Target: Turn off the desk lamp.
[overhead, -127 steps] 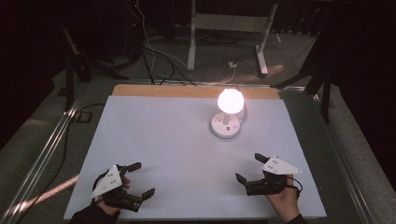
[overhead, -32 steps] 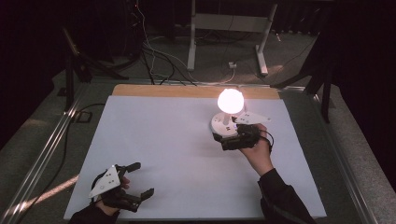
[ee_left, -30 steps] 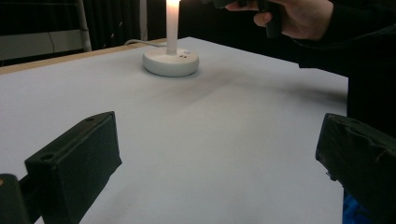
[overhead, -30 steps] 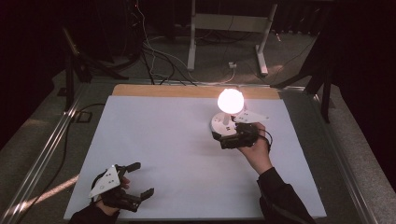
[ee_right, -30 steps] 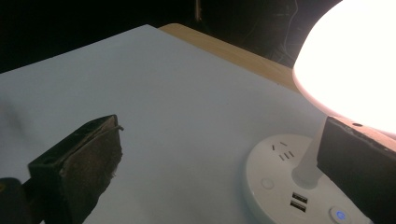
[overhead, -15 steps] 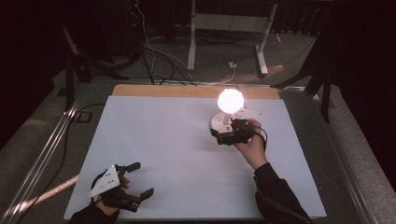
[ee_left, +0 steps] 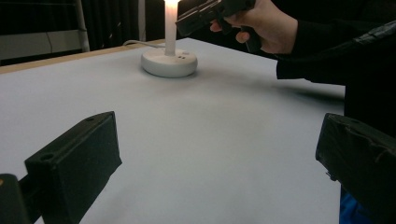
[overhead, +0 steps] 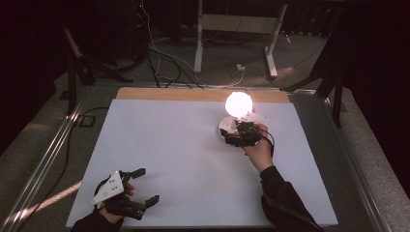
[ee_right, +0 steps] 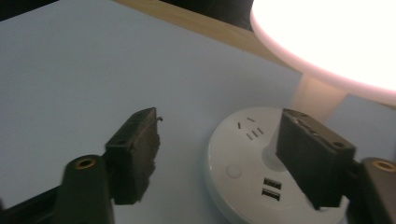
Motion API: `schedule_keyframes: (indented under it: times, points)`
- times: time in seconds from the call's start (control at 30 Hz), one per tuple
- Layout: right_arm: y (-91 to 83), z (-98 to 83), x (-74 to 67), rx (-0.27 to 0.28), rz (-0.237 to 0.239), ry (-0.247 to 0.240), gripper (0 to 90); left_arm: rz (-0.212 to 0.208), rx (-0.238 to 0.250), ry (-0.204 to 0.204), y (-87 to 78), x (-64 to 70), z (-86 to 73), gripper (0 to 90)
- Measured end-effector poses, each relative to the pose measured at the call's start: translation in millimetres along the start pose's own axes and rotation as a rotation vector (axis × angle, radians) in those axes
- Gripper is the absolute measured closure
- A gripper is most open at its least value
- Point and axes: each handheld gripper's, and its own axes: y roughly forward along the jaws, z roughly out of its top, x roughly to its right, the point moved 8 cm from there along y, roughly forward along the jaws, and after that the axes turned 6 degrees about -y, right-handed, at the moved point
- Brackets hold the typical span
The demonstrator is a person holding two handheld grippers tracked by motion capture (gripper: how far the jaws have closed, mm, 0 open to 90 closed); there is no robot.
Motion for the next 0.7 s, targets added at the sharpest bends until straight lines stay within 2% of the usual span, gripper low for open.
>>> schedule_keyframes:
  times: [0.03,0.1,0.17,0.2,0.3,0.33,0.4,0.47,0.53,0.7]
  points:
    - [2.5,-2.1,1.7,-0.006,-0.016,0.001,36.8,0.0,0.0,0.0,-0.1,-0.1,0.0,0.5]
    - [3.6,-3.1,1.8,-0.009,-0.015,0.003,40.2,0.0,0.001,-0.001,-0.3,-0.4,0.2,0.5]
    - [6.5,-5.4,4.2,-0.013,-0.043,0.002,50.4,0.0,0.003,-0.002,-0.5,-0.5,0.3,0.5]
    - [6.5,-5.4,4.2,-0.013,-0.043,0.002,50.4,0.001,0.002,-0.001,-0.5,-0.5,0.2,0.5]
    - [9.2,-7.6,4.4,-0.027,-0.047,0.005,60.0,0.0,0.001,-0.001,-0.5,-0.4,0.1,0.5]
    - [10.4,-8.6,4.2,-0.034,-0.05,-0.004,65.1,0.0,0.0,0.0,-0.4,-0.5,0.0,0.5]
    - [12.6,-11.0,3.8,-0.053,-0.044,-0.001,82.0,-0.003,0.0,-0.003,-0.5,-0.4,0.0,0.5]
    - [14.8,-12.2,2.8,-0.062,-0.028,0.003,83.8,-0.004,0.002,-0.003,-0.5,-0.1,0.2,0.5]
    - [16.7,-13.7,3.1,-0.071,-0.054,-0.021,84.5,-0.004,0.002,-0.003,-0.5,0.1,0.1,0.5]
    - [20.9,-16.9,5.4,-0.079,-0.088,-0.022,90.0,-0.003,0.003,-0.004,-0.7,-0.3,0.2,0.5]
